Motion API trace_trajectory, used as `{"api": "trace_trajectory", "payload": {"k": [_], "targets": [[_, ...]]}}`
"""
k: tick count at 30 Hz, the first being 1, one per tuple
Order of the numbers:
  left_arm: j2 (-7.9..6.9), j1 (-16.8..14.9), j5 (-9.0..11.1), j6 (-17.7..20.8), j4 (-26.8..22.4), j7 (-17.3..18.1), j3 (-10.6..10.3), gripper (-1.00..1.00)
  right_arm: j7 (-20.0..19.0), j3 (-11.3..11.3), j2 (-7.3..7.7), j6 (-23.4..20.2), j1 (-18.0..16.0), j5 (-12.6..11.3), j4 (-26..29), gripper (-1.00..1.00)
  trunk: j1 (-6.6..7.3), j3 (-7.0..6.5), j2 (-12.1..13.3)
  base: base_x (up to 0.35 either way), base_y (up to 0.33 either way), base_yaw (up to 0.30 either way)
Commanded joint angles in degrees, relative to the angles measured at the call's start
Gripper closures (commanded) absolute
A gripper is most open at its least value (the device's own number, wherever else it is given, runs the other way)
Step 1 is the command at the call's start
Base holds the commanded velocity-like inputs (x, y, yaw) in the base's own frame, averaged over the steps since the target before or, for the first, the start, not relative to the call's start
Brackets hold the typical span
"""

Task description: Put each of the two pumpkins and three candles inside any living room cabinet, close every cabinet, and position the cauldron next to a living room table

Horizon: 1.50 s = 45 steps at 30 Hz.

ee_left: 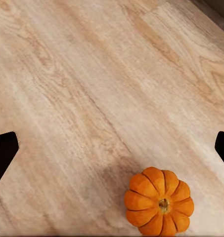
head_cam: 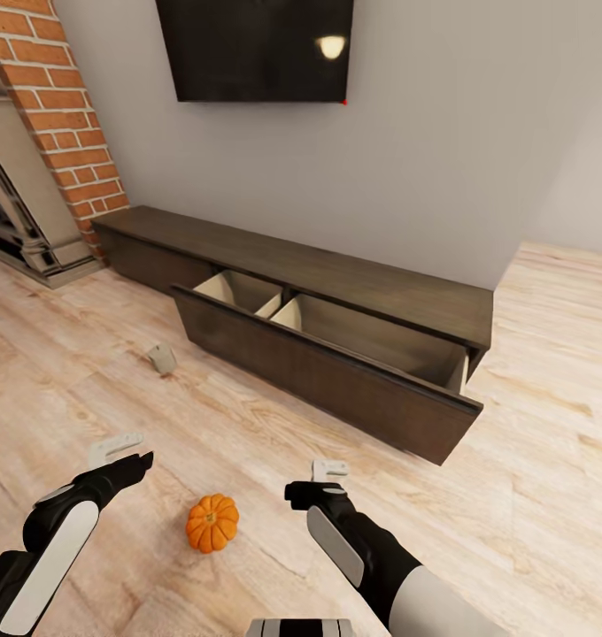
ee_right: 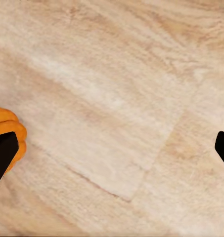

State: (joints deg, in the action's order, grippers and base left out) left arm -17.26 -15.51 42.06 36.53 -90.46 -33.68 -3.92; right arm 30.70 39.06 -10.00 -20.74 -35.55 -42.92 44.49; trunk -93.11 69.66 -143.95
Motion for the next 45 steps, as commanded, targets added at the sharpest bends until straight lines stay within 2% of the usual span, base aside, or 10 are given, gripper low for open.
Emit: {"api": "trace_trajectory", "payload": {"k": [1,12,22,45], "targets": [[-0.06,-0.05,0.56,0.03,-0.06,-0.60,-0.12,-1.00,0.42,0.11,0.00,-0.18,-0.04,-0.28,0.12,-1.00,0.02,0.04,-0.02,-0.042,-0.002,0.148],[-0.08,-0.06,0.56,0.03,-0.06,-0.60,-0.12,-1.00,0.49,0.13,0.00,-0.18,-0.04,-0.24,0.33,-1.00,0.02,0.01,-0.02,-0.010,0.000,0.256],[-0.07,-0.10,0.50,1.60,-0.06,-0.60,-0.12,-1.00,0.58,1.72,0.00,-0.18,-0.04,-0.23,0.33,-1.00,0.02,0.01,-0.02,0.057,0.065,0.287],[-0.05,-0.13,0.56,2.20,-0.14,-0.60,-0.07,-1.00,0.58,1.89,0.00,-0.12,-0.04,-0.23,0.33,-1.00,0.04,-0.29,-0.01,0.022,0.011,0.288]]}}
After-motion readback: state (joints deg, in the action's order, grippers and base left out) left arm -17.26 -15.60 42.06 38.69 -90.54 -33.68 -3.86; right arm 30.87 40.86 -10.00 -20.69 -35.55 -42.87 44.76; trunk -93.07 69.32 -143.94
